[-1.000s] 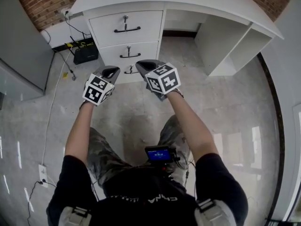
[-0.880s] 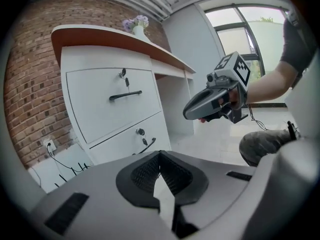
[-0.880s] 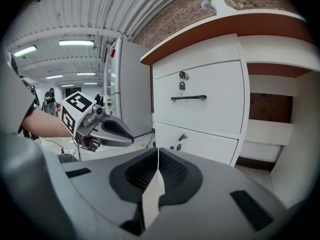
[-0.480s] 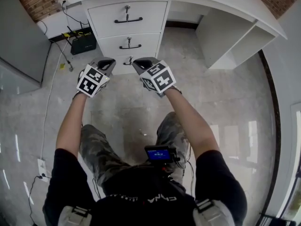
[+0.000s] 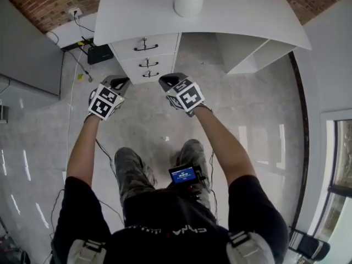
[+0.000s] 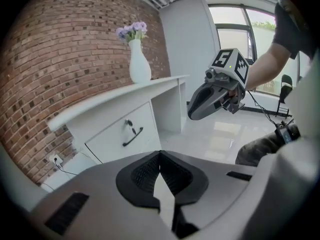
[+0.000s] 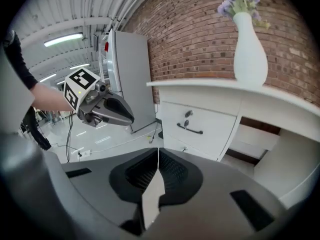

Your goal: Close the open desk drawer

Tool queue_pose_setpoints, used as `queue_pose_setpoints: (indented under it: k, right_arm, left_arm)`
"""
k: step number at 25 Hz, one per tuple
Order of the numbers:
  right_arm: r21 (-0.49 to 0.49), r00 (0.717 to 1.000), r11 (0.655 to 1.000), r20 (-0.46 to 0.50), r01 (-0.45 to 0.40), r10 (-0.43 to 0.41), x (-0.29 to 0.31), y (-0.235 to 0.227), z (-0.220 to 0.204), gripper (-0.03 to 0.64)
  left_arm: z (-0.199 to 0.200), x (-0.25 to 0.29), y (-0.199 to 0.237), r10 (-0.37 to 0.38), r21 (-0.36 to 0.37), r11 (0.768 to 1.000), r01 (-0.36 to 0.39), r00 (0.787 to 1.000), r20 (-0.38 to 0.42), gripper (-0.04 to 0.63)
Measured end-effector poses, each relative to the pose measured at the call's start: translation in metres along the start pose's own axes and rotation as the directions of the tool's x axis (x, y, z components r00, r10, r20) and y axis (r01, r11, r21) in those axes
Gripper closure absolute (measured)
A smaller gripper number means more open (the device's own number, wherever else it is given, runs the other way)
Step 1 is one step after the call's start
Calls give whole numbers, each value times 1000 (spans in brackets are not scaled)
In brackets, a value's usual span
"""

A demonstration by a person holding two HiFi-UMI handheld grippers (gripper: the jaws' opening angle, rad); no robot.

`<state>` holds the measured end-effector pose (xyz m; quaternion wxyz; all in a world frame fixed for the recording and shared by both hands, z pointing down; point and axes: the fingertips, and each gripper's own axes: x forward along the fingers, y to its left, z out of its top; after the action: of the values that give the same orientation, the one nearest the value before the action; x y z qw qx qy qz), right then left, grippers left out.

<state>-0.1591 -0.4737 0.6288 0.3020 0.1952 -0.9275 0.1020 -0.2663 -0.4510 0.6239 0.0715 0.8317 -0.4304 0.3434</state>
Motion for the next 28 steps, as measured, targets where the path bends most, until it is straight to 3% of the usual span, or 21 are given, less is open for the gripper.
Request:
queue_pose_setpoints:
  k: [7,13,19,28]
  right_arm:
    - [-9,998,1000,-58,25,-26,-151,13,140,597]
    - [-63,997,996,-38,62,-64,-244,28,232,597]
    - [-42,997,996,29,78,-77,-270,51,243,597]
    - [-22,995,996,64,82,-81,-280,60,239,597]
  left_arm:
    - [161,-129,-6,-38,-45,998,37,999,-16,583]
    - [248,-215,-13,-5,-53,999,6,1000,7,583]
    - [284,-243,-33,27,-98,995,-18,995,94,583]
    - [293,-239,-48,28,-65,998,-21,995,95,583]
